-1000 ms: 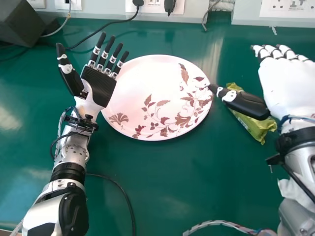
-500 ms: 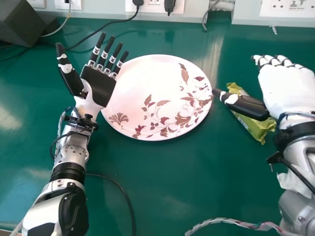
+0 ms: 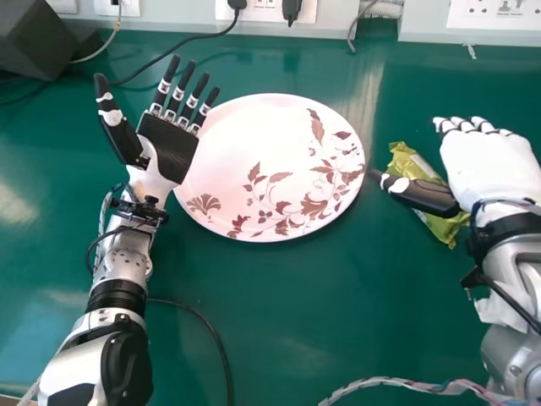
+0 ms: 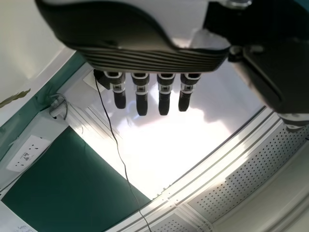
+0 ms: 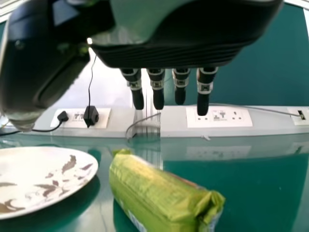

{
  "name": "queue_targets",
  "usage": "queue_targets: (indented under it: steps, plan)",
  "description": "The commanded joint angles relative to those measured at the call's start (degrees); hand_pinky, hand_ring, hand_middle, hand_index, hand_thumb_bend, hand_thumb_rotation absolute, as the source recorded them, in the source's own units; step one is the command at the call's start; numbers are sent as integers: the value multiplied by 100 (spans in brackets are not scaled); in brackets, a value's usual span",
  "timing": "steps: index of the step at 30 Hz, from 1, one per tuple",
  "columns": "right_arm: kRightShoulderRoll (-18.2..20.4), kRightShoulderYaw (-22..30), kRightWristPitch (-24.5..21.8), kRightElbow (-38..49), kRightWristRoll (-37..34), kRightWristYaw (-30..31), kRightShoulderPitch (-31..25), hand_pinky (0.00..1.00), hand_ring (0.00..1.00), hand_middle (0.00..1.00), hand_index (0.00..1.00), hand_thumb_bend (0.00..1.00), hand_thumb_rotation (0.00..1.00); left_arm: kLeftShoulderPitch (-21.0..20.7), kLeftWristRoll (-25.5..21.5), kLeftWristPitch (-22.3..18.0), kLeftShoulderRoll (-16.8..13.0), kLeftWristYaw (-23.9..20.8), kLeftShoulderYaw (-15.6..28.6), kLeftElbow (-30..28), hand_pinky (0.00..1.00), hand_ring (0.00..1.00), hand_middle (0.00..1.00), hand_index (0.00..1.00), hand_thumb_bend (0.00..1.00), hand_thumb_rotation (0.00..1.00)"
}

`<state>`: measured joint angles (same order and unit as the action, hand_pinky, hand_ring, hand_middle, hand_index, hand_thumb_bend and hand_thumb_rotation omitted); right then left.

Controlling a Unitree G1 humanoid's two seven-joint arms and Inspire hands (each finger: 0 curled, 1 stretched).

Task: Pick up biscuit and place it in the plate

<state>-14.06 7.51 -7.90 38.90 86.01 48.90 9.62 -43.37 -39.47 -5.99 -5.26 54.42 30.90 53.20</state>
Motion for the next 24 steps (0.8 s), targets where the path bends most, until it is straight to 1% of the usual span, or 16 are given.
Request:
queue_targets:
  steps: [1, 3, 10, 13, 17, 22, 24]
  plan:
    - [-87, -33, -57, -81, -88, -107, -119, 89, 94, 100, 100, 100, 39, 186, -68, 4, 41, -15, 49, -3, 100, 99, 100, 100, 100, 61]
    - [-125, -36, -75, -135, -143, -163, -156, 87, 93, 100, 100, 100, 40, 190, -59, -26, 52, -18, 53, -15, 100, 99, 100, 100, 100, 59]
    - [-339, -65, -121, -343, -284, -318, -261, 87, 93, 100, 100, 100, 41, 207, -97, 16, 73, 13, 69, -64, 100, 98, 100, 100, 100, 59]
    - [-404, -81, -144, -439, -344, -413, -298, 88, 94, 100, 100, 100, 39, 201, -143, 85, 69, 43, 94, -47, 100, 98, 100, 100, 100, 59]
    - [-499, -150, -196, -551, -361, -467, -315, 87, 93, 100, 100, 100, 39, 209, -114, 11, 74, 28, 95, -55, 100, 97, 99, 100, 100, 59]
    - [-573, -236, -267, -698, -412, -491, -308, 88, 94, 100, 100, 100, 38, 195, -204, 157, 56, 93, 135, -38, 100, 97, 99, 100, 100, 58]
    - [-612, -265, -285, -773, -481, -535, -320, 88, 94, 100, 100, 100, 37, 202, -204, 132, 52, 65, 119, -48, 100, 96, 99, 100, 100, 58]
